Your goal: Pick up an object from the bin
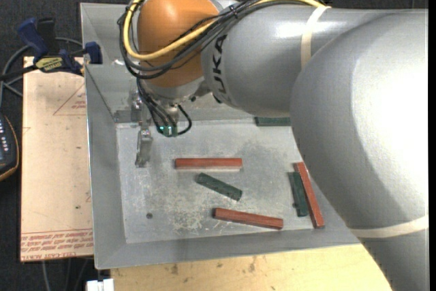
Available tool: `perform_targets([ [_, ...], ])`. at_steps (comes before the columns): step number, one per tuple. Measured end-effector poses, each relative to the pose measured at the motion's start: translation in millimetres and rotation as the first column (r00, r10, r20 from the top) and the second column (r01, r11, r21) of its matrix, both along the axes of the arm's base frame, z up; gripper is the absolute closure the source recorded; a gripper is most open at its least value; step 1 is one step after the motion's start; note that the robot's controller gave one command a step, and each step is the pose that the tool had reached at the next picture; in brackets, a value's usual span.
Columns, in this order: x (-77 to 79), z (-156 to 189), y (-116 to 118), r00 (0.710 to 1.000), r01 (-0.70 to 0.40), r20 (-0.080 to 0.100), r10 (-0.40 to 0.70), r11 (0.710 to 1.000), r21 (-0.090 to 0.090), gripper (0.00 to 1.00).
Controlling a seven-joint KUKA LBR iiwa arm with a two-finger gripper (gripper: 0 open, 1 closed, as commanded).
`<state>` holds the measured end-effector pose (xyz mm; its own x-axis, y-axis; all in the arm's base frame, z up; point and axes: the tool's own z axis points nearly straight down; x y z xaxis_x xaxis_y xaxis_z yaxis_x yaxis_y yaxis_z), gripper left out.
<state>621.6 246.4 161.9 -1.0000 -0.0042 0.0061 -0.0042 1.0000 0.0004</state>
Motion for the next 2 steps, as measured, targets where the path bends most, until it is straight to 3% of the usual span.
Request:
perform_targets([
  [1, 31.2, -96, -43, 0.999, 0.049, -0.006, -0.049, 0.999, -0.001, 0.0],
  [2, 26.4, -92, -129, 0.992, 0.123, 0.007, -0.123, 0.992, -0.002, 0.0],
])
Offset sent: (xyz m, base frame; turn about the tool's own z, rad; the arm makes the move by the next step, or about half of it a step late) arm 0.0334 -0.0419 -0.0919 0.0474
